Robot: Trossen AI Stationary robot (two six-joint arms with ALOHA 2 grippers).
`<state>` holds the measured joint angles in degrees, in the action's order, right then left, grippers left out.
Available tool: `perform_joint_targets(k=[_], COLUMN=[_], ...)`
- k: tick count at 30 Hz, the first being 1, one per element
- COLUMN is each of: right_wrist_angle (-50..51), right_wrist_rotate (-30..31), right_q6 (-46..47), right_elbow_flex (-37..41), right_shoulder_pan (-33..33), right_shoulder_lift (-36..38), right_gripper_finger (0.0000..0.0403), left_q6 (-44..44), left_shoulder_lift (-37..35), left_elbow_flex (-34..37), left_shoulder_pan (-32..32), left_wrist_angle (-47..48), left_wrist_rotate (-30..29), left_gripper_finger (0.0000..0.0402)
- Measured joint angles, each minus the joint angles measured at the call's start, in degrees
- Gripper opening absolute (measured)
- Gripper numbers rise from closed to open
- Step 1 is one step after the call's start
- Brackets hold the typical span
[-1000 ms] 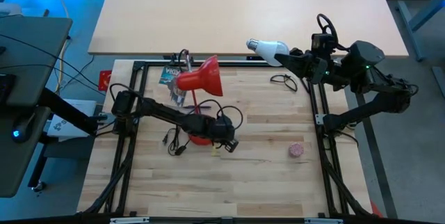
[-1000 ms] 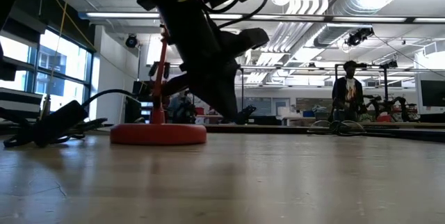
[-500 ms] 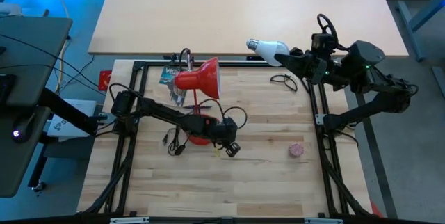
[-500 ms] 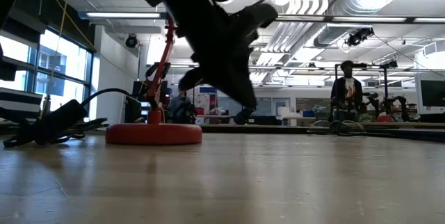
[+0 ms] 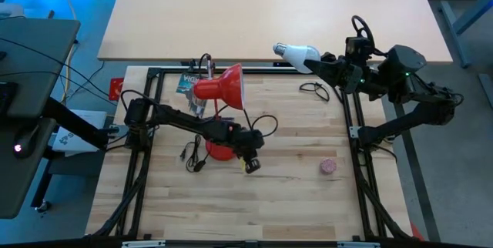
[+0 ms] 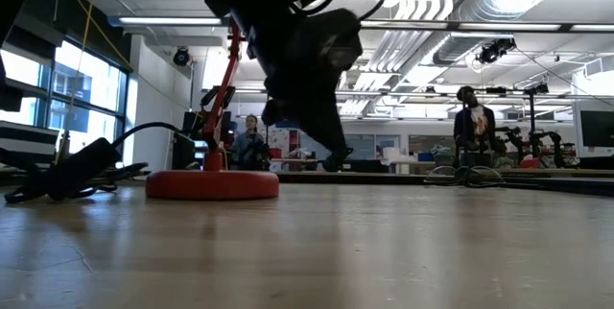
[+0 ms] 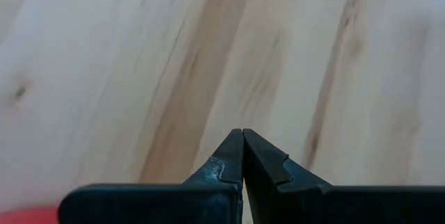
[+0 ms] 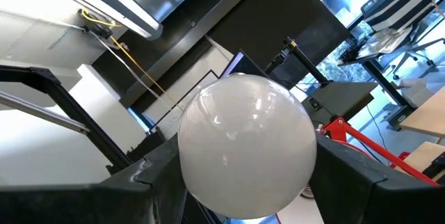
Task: Screw lightbulb
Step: Insert the lightbulb on the lamp
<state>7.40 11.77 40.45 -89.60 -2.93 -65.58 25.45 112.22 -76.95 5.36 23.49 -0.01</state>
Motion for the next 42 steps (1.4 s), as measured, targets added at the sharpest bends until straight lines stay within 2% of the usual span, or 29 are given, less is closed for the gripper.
perform_joint_targets(k=[5,15,24,32,37,40,42], right_wrist_angle=[0.0,0.0,0.0,0.0,0.0,0.0,0.0], right_wrist_rotate=[0.0,0.0,0.0,0.0,0.0,0.0,0.0], right_q6=[0.0,0.0,-0.7,-1.5,-1.5,-1.7,-1.9], right_elbow_flex=[0.0,0.0,0.0,0.0,0.0,0.0,0.0], right_shoulder_pan=[0.0,0.0,0.0,0.0,0.0,0.0,0.0], right_shoulder_lift=[0.0,0.0,0.0,0.0,0.0,0.0,0.0], right_gripper_finger=[0.0234,0.0234,0.0234,0.0234,0.0234,0.0234,0.0234], left_q6=[-0.5,0.6,2.9,7.0,4.0,1.1,-0.9], left_shoulder_lift=[0.0,-0.2,-6.7,-10.1,-10.1,-10.8,-12.2], left_elbow_flex=[0.0,0.1,6.1,9.8,9.7,8.9,8.8], left_shoulder_pan=[-0.1,-0.1,0.2,2.3,2.9,3.5,4.3], left_wrist_angle=[7.1,15.4,14.9,7.9,1.3,0.8,0.8], left_wrist_rotate=[-0.7,-2.5,-3.7,-3.3,2.1,6.4,7.3], left_gripper_finger=[0.0000,0.0000,0.0000,0.0000,0.0000,0.0000,0.0000])
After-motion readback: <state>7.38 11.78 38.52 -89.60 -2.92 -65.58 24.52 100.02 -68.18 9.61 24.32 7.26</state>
